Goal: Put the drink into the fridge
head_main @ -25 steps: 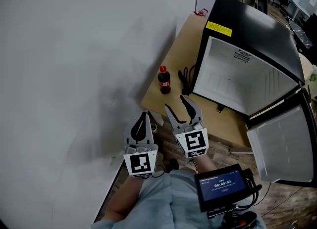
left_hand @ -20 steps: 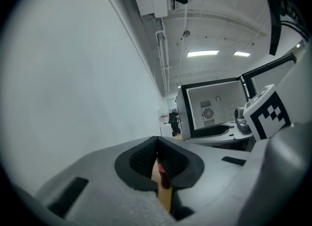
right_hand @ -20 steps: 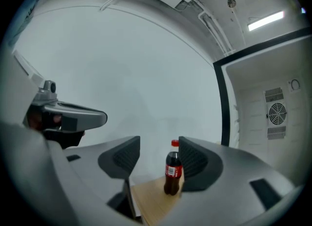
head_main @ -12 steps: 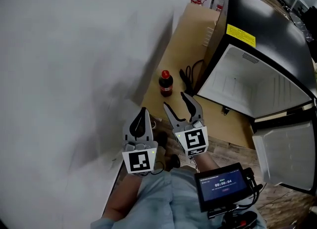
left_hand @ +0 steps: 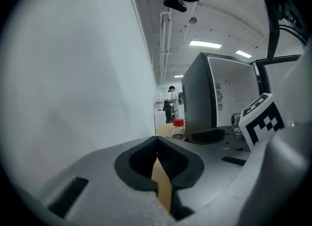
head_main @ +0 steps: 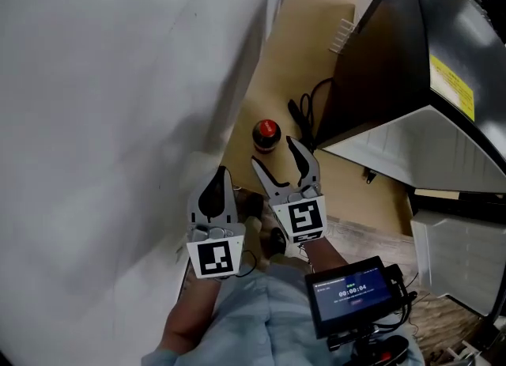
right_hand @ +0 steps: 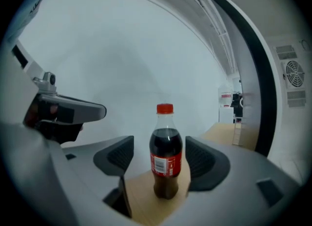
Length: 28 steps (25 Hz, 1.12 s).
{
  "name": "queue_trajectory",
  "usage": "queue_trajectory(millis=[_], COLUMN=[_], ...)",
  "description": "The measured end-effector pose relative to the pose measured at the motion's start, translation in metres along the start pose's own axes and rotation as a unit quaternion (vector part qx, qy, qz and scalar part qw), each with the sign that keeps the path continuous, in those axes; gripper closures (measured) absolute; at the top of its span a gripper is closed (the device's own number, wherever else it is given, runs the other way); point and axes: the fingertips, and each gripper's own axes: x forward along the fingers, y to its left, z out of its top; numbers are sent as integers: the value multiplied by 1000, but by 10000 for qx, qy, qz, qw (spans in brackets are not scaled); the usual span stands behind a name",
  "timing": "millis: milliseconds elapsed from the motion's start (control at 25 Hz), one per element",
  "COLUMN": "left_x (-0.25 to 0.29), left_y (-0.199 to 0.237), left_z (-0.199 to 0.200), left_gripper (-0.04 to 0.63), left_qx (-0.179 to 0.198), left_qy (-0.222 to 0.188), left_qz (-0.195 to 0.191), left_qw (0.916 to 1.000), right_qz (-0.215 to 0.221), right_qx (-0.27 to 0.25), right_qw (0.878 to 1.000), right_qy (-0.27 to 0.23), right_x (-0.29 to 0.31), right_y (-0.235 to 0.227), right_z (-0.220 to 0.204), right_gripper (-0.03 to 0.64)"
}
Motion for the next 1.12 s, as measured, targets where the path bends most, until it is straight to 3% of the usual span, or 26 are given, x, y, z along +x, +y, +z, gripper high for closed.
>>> queue_trajectory(millis=[640,1120], left_x=[48,55], left_y=[28,39], left_z=[-32,-30], left_gripper=[586,586], left_qx=[-140,-93], left_qy=[283,327], left_qz=[-143,-162], left_qw=[9994,9993], right_qz=[-22,-50], right_qx=[-79,-163], right_qw=[9996,9993], right_qy=[258,343], right_x=[61,68], right_y=[-9,-8], right_z=[-23,-23], right_gripper=[259,305])
